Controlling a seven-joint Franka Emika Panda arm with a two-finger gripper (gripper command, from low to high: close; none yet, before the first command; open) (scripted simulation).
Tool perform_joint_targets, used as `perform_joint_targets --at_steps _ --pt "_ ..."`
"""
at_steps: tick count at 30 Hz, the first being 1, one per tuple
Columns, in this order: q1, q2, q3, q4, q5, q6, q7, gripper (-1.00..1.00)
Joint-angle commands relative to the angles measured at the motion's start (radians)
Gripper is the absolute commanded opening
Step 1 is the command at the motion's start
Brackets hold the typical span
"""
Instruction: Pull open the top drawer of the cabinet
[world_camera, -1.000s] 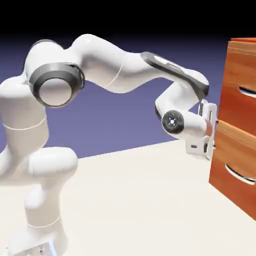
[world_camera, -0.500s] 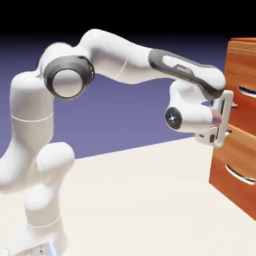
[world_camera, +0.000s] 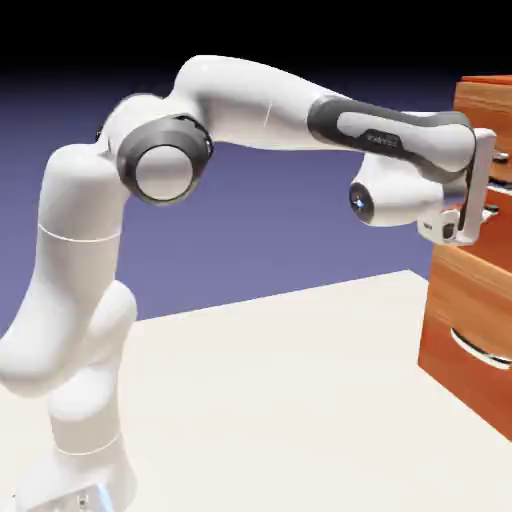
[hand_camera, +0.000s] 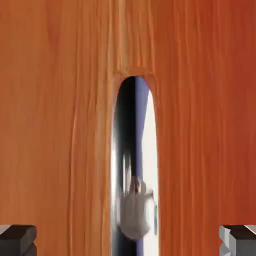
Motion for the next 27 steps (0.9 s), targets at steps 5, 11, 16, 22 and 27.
perform_joint_targets --at_steps 5,11,16,22,27 --pt "-0.109 0.045 0.097 -0.076 0.0 -0.022 0.007 -1.0" --pt "-0.326 0.103 0.298 -0.179 -0.004 -0.05 0.024 -1.0" --pt "-0.416 0.266 0.335 -0.313 -0.095 -0.11 0.241 -1.0" --pt "-0.399 0.476 0.258 -0.471 -0.191 -0.197 0.498 -1.0" --pt "-0.32 0.657 0.139 -0.629 -0.257 -0.271 0.67 -1.0"
